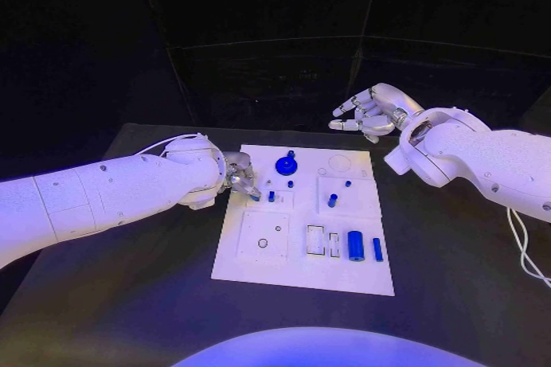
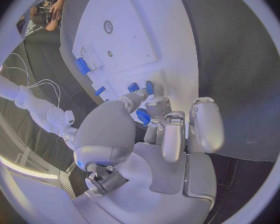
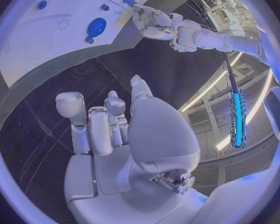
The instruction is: Assemble the parts on the task board
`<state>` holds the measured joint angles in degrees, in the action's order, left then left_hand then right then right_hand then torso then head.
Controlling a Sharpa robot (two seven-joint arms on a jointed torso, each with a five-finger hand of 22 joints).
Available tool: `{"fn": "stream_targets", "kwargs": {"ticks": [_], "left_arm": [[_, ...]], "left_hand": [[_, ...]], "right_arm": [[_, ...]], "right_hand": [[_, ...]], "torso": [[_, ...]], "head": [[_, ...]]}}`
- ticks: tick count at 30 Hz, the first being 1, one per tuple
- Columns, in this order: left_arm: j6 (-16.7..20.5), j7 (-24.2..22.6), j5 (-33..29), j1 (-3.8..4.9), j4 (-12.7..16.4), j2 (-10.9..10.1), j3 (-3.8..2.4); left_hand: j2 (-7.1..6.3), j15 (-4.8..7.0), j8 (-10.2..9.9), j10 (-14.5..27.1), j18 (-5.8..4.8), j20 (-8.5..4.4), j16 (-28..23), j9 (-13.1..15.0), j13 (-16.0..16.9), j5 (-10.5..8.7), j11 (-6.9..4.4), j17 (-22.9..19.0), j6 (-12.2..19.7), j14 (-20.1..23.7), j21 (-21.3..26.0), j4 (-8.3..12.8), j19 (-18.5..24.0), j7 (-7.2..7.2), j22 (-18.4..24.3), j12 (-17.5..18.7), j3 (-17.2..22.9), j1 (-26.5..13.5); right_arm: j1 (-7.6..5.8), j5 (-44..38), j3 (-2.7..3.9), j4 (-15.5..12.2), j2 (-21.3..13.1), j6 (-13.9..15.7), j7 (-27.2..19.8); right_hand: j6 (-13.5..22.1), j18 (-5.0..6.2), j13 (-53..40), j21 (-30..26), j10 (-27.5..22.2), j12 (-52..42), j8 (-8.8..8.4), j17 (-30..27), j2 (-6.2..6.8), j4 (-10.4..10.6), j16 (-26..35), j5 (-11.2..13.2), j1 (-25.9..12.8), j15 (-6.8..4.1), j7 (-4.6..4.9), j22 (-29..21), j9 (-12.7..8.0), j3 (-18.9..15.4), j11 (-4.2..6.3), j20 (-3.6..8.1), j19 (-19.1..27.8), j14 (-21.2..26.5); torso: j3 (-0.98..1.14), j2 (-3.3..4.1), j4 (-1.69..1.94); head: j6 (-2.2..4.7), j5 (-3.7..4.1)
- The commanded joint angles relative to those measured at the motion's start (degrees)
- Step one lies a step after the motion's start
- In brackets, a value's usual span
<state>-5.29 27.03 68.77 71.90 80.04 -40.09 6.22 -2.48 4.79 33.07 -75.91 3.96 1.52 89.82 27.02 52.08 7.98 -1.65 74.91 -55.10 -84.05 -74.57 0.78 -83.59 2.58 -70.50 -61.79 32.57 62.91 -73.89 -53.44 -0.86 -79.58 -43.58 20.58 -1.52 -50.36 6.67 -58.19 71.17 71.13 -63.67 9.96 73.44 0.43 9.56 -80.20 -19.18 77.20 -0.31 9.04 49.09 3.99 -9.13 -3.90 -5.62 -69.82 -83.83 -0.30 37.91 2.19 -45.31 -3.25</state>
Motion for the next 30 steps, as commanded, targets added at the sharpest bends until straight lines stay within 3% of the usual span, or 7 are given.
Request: {"fn": "stream_targets", "kwargs": {"ticks": [1, 14, 22, 30], "left_arm": [[-1.8, 0.7, 0.1, -0.18, 0.0, 0.1, 0.19], [-2.6, 0.6, -0.6, -0.13, -1.0, 1.1, 0.18], [-2.9, 1.2, -1.8, 0.02, -2.4, 1.9, 0.17], [-3.2, 1.6, -2.1, 0.09, -2.9, 2.4, 0.17]], "left_hand": [[-0.16, 0.05, 0.3, -0.3, 0.28, -0.11, 0.2, 0.0, 0.0, 0.13, -0.03, 15.1, -0.3, -5.9, -0.3, 6.8, -0.4, 0.06, -0.1, 0.1, 7.1, 0.3], [-0.58, 0.04, 0.5, -0.7, 0.25, -0.10, 0.2, 0.1, 0.3, 0.12, -0.05, 15.1, -0.5, -5.9, -0.3, 6.8, -0.5, -0.03, -0.2, -0.2, 7.1, -0.1], [-0.79, 0.44, 0.6, -2.0, 0.18, -0.36, 0.2, 0.1, 2.5, -0.27, -0.62, 15.1, -2.1, -5.9, -0.6, 2.5, -0.6, -0.91, -0.7, -2.0, 2.6, -4.7], [-0.92, 0.60, 0.4, -2.3, 0.09, -0.54, 0.2, 0.0, 3.3, -0.26, -0.78, 15.1, -2.7, -5.9, -0.9, 1.4, -0.7, -1.11, -1.2, -2.6, 0.7, -5.4]], "right_arm": [[-0.10, 0.2, 0.04, 0.0, 0.0, -0.3, -0.6], [-0.10, 0.2, 0.04, 0.0, 0.0, -0.2, -0.6], [-0.11, 0.2, 0.04, -0.1, 0.0, -0.2, -0.5], [-0.11, 0.2, 0.04, -0.1, 0.0, -0.2, -0.5]], "right_hand": [[0.3, 1.01, 0.0, -0.3, -0.2, -0.1, 0.33, 0.1, -0.27, -0.1, 0.2, -0.1, 0.2, -0.36, -0.19, 0.0, -0.1, -0.4, 0.13, 0.13, -0.2, -2.6], [0.4, 1.03, 0.1, -0.4, -0.2, -0.1, 0.41, 0.0, -0.32, -0.1, 0.3, -0.4, 0.3, -0.37, -0.20, -0.1, -0.1, -0.5, 0.14, 0.15, -0.2, -2.6], [0.4, 1.03, 0.1, -0.4, -0.2, -0.1, 0.41, 0.0, -0.32, -0.1, 0.3, -0.4, 0.3, -0.37, -0.20, -0.1, -0.1, -0.5, 0.14, 0.15, -0.2, -2.6], [0.4, 1.03, 0.1, -0.4, -0.2, -0.1, 0.41, 0.0, -0.32, -0.1, 0.3, -0.4, 0.3, -0.37, -0.20, -0.1, -0.1, -0.5, 0.14, 0.15, -0.2, -2.6]], "torso": [[0.01, 0.00, -0.04], [0.06, -0.01, -0.06], [0.07, 0.01, -0.05], [0.03, 0.02, -0.01]], "head": [[-0.03, 0.00], [0.00, 0.07], [-0.08, 0.18], [-0.18, 0.24]]}}
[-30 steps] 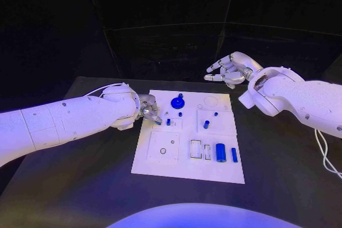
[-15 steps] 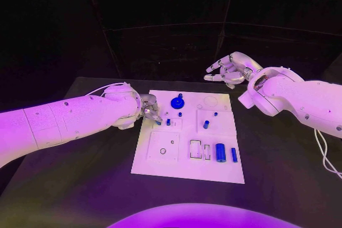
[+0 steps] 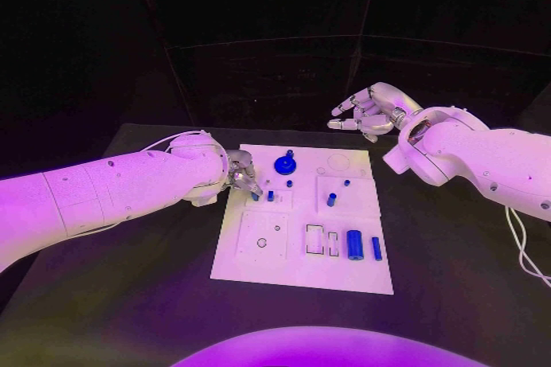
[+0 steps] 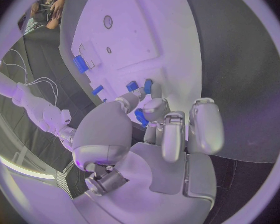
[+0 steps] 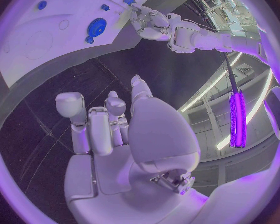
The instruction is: Assemble the parts on the task board
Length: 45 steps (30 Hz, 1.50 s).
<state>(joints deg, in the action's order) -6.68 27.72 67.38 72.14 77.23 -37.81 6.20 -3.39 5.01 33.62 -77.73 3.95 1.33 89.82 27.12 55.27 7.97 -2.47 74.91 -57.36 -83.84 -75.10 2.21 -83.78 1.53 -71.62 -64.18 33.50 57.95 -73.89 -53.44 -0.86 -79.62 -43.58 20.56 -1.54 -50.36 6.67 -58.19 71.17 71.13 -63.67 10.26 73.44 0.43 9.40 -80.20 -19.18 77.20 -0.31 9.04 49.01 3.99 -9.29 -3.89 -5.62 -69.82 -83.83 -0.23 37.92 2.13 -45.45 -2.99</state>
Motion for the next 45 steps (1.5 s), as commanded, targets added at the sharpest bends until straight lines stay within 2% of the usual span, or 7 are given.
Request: {"fn": "stream_targets", "kwargs": {"ticks": [1, 7, 24, 32, 41, 43, 45], "left_arm": [[-1.9, 0.9, -0.7, -0.14, -0.2, 0.1, 0.19], [-1.6, 1.1, -0.7, -0.12, -0.5, 0.2, 0.19], [0.5, 2.0, -0.7, -0.11, -0.9, -0.2, 0.18], [5.4, 0.0, -2.1, -0.14, -0.3, -0.9, 0.15], [16.6, -7.1, -10.4, -0.12, -0.3, -2.1, 0.13], [18.7, -10.1, -13.2, -0.11, -0.4, -2.3, 0.13], [20.6, -13.4, -16.1, -0.10, -0.5, -2.5, 0.13]], "left_hand": [[-0.06, 0.39, -0.2, -0.5, 0.10, -0.35, 0.2, -0.1, 0.1, -0.25, 0.02, 15.1, -0.5, -6.2, -0.4, 0.0, -0.5, -0.08, 0.0, -0.3, -0.4, -0.5], [-0.23, 0.46, -0.3, -0.5, 0.06, -0.42, 0.2, -0.2, 0.3, -0.26, -0.06, 15.1, -0.8, -6.2, -0.5, -0.6, -0.6, -0.17, -0.2, -0.4, -1.6, -0.9], [-1.27, 0.53, -1.4, -0.7, -0.09, -0.55, 0.2, -0.6, 1.2, -0.49, -0.07, 15.1, -2.5, -6.2, -0.9, -6.5, -0.8, -0.19, -1.1, -0.9, -14.7, -4.3], [-0.34, 0.62, -1.6, -0.6, -0.05, -0.63, 0.2, -0.6, 1.1, -0.43, -0.13, 15.1, -2.6, -6.2, -0.8, -8.4, -0.8, -0.24, -1.1, -0.8, -18.9, -3.8], [0.94, 0.02, -2.7, 4.4, 1.39, -0.16, -0.2, -1.3, -7.3, -0.16, 0.82, 14.3, 0.3, -6.0, 5.5, -11.3, 1.8, 0.86, 5.7, 6.4, -24.2, -2.1], [1.29, -0.41, -3.5, 8.7, 2.26, 0.15, -2.3, -1.9, -14.7, -0.06, 1.43, 10.6, 1.9, -4.9, 9.7, -11.5, 3.5, 1.54, 10.2, 13.0, -25.3, -0.7], [1.65, -1.50, -5.2, 13.6, 4.33, 0.95, -7.9, -2.9, -18.5, 0.04, 2.91, 1.8, 4.7, -1.8, 20.9, -11.6, 8.9, 2.90, 21.7, 17.7, -26.3, 1.1]], "right_arm": [[-0.11, 0.2, 0.04, -0.1, 0.0, -0.2, -0.5], [-0.11, 0.2, 0.04, 0.0, 0.0, -0.2, -0.5], [-0.11, 0.2, 0.04, 0.0, 0.0, 0.0, -0.6], [-0.11, 0.2, 0.04, 0.1, 0.0, 0.0, -0.6], [-0.11, 0.2, 0.04, 0.1, 0.0, 0.1, -0.6], [-0.11, 0.2, 0.04, 0.2, -0.1, 0.1, -0.6], [-0.11, 0.2, 0.04, 0.2, -0.1, 0.1, -0.6]], "right_hand": [[0.4, 1.03, 0.1, -0.4, -0.2, -0.1, 0.12, 0.0, -0.32, 0.1, 0.3, -0.4, 0.3, -0.38, -0.20, -0.1, -0.1, -0.3, 0.14, 0.15, -0.2, -2.6], [0.4, 1.04, 0.2, -0.4, -0.3, 0.0, 0.15, 0.0, -0.32, 0.1, 0.3, -0.4, 0.3, -0.38, -0.21, -0.1, -0.1, -0.4, 0.14, 0.15, -0.1, -2.6], [0.4, 1.05, 0.3, -0.5, -0.3, 0.0, 0.15, -0.1, -0.31, 0.2, 0.4, -0.5, 0.3, -0.38, -0.20, -0.2, -0.1, -0.5, 0.14, 0.16, -0.1, -2.6], [0.4, 1.07, 0.4, -0.5, -0.4, 0.1, 0.15, -0.2, -0.30, 0.2, 0.4, -0.5, 0.2, -0.38, -0.19, -0.3, -0.1, -0.5, 0.13, 0.16, -0.1, -2.6], [0.4, 1.07, 0.4, -0.5, -0.4, 0.1, 0.15, -0.2, -0.30, 0.2, 0.4, -0.5, 0.2, -0.38, -0.19, -0.3, -0.1, -0.5, 0.13, 0.16, -0.1, -2.6], [0.4, 1.07, 0.4, -0.5, -0.4, 0.1, 0.15, -0.2, -0.30, 0.2, 0.4, -0.5, 0.2, -0.38, -0.19, -0.3, -0.1, -0.5, 0.13, 0.16, -0.1, -2.6], [0.4, 1.07, 0.4, -0.5, -0.4, 0.1, 0.15, -0.2, -0.30, 0.2, 0.4, -0.5, 0.2, -0.38, -0.19, -0.3, -0.1, -0.5, 0.13, 0.16, -0.1, -2.6]], "torso": [[-0.04, 0.00, 0.05], [-0.05, -0.01, 0.09], [-0.07, -0.04, 0.07], [-0.06, -0.06, 0.09], [-0.07, 0.00, 0.09], [-0.02, -0.04, 0.12], [0.01, -0.04, 0.10]], "head": [[-0.02, -0.03], [-0.12, 0.01], [-0.20, -0.01], [-0.11, 0.07], [0.07, 0.24], [0.14, 0.27], [0.17, 0.28]]}}
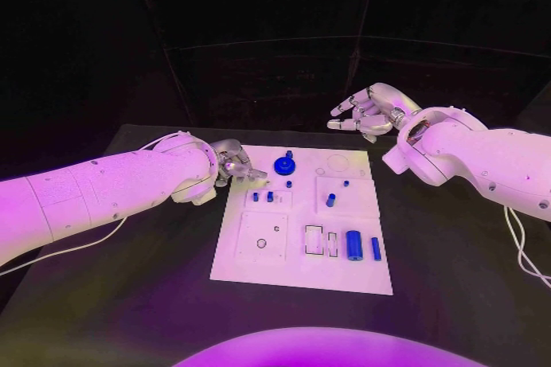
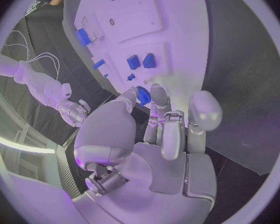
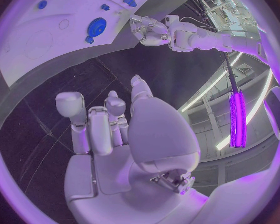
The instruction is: Assemble the parts on the task board
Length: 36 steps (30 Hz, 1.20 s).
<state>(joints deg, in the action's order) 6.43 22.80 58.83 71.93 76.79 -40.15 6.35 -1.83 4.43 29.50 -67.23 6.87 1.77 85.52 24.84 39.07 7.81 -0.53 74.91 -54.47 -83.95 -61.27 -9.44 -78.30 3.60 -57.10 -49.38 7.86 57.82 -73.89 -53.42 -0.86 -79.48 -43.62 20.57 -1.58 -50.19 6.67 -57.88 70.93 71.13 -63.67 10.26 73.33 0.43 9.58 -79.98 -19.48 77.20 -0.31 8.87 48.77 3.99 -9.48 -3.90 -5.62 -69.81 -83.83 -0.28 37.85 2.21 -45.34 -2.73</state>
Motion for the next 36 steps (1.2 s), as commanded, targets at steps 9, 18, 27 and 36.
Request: {"fn": "stream_targets", "kwargs": {"ticks": [9, 18, 27, 36], "left_arm": [[8.7, -19.8, -9.0, 0.11, -1.1, 0.9, 0.03], [5.6, -26.8, 6.7, -0.41, -3.7, 4.6, 0.24], [2.0, -26.2, 18.4, -0.58, -7.2, 8.2, 1.03], [0.4, -24.6, 22.5, -0.62, -10.1, 11.1, 1.71]], "left_hand": [[0.36, -4.30, -5.2, 14.2, 3.53, 3.92, -21.6, -5.7, -10.3, 0.28, 4.57, -22.0, 5.7, 10.9, 24.6, 5.8, 11.5, 4.60, 21.9, 11.9, -0.2, 15.5], [-2.85, -4.85, -11.4, 15.2, 3.67, 4.11, -14.8, -12.3, -21.8, 0.22, 5.42, -16.3, 4.7, 6.2, 23.5, 10.6, 6.8, 4.93, 21.7, 22.0, 5.9, 21.2], [-4.69, -4.54, -14.8, 13.5, 1.18, 3.96, -6.3, -15.8, -28.2, 0.21, 5.47, -6.2, 2.1, 0.1, 8.2, 11.4, -0.3, 4.25, 6.8, 26.1, 8.5, 19.7], [-4.91, -4.23, -15.6, 12.3, 0.61, 3.69, -5.4, -16.7, -30.0, 0.16, 5.17, -5.4, 0.7, -1.0, 4.6, 11.3, -2.0, 4.04, 3.2, 26.8, 8.9, 19.0]], "right_arm": [[-0.11, 0.2, 0.04, 0.1, -0.1, 0.0, -0.5], [-0.11, 0.2, 0.04, 0.0, 0.1, -0.1, -0.5], [-0.11, 0.2, 0.04, 0.0, 0.3, -0.1, -0.5], [-0.11, 0.2, 0.04, 0.1, 0.5, -0.1, -0.6]], "right_hand": [[0.3, 1.07, 0.1, -0.3, -0.4, 0.1, 0.15, -0.1, -0.30, 0.1, 0.2, -0.2, 0.2, -0.38, -0.02, -0.1, -0.1, -0.3, 0.13, 0.16, -0.1, -2.6], [0.3, 1.06, 0.0, -0.3, -0.3, 0.0, 0.17, 0.0, -0.32, 0.1, 0.2, -0.2, 0.2, -0.37, -0.01, 0.0, -0.1, -0.4, 0.12, 0.16, -0.1, -2.6], [0.3, 1.07, 0.0, -0.3, -0.3, 0.0, 0.17, 0.0, -0.34, 0.1, 0.2, -0.2, 0.2, -0.37, -0.01, -0.1, -0.1, -0.4, 0.13, 0.16, -0.1, -2.6], [0.3, 1.07, 0.0, -0.3, -0.3, 0.0, 0.17, 0.0, -0.34, 0.1, 0.2, -0.2, 0.2, -0.37, -0.01, -0.1, -0.1, -0.4, 0.13, 0.16, -0.1, -2.6]], "torso": [[0.04, 0.07, -0.02], [0.00, 0.09, -0.15], [-0.02, 0.10, -0.08], [-0.03, 0.15, -0.16]], "head": [[0.53, 0.27], [1.15, 0.75], [1.33, 1.07], [1.29, 1.26]]}}
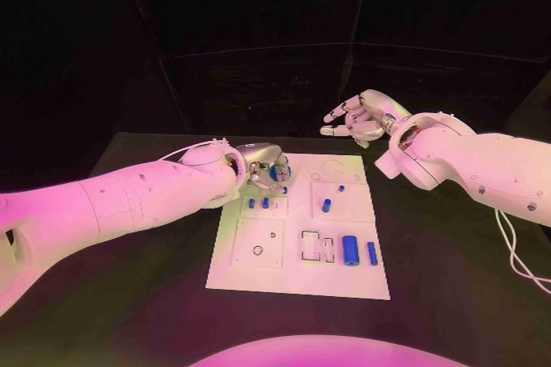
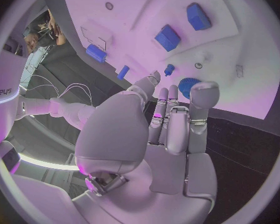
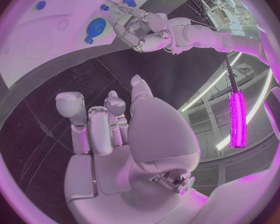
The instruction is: Assemble the parts on the task board
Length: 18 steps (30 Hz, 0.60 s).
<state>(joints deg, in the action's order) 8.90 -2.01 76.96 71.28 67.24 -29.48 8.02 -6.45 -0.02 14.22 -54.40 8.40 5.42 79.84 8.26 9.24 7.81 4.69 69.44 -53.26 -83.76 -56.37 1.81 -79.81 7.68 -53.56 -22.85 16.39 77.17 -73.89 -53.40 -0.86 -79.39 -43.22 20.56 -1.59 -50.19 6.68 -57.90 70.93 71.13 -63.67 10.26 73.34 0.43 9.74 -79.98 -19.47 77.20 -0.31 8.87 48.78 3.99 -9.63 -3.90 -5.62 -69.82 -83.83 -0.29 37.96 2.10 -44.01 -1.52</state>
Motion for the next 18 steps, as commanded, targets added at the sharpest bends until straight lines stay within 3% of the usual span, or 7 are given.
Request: {"fn": "stream_targets", "kwargs": {"ticks": [1, 18], "left_arm": [[-2.1, 0.3, 4.5, 0.03, -0.7, 0.6, 0.06], [-3.5, 2.8, 6.5, -0.22, -4.0, 4.1, 0.17]], "left_hand": [[-0.29, 0.23, -0.4, -0.6, -0.95, 0.03, 0.3, -0.1, -0.3, 0.16, -0.06, 0.0, -0.6, -1.2, -0.5, 0.1, -0.6, -0.03, -0.5, 0.3, 0.4, -0.4], [0.37, 0.36, -1.0, -1.8, -1.23, -0.12, 0.4, -0.8, -1.7, 0.21, -0.13, -0.1, -1.9, -1.7, -2.0, 0.2, -1.3, 0.00, -2.1, 1.0, 1.6, -0.2]], "right_arm": [[-0.11, 0.2, 0.04, 0.0, 0.1, -0.1, -0.6], [-0.10, 0.2, 0.04, 0.0, 0.3, -0.1, -0.5]], "right_hand": [[0.3, 1.06, 0.0, -0.3, -0.3, 0.0, 0.18, 0.0, -0.34, 0.0, 0.2, -0.2, 0.2, -0.37, -0.02, -0.1, -0.1, -0.3, 0.13, 0.16, -0.1, -2.6], [0.3, 1.05, 0.0, -0.3, -0.3, 0.0, 0.19, 0.1, -0.40, 0.0, 0.2, -0.3, 0.3, -0.38, -0.02, -0.1, -0.1, -0.3, 0.13, 0.16, -0.1, -2.6]], "torso": [[-0.02, 0.03, -0.02], [0.03, -0.02, 0.06]], "head": [[-0.02, 0.07], [-0.16, 0.32]]}}
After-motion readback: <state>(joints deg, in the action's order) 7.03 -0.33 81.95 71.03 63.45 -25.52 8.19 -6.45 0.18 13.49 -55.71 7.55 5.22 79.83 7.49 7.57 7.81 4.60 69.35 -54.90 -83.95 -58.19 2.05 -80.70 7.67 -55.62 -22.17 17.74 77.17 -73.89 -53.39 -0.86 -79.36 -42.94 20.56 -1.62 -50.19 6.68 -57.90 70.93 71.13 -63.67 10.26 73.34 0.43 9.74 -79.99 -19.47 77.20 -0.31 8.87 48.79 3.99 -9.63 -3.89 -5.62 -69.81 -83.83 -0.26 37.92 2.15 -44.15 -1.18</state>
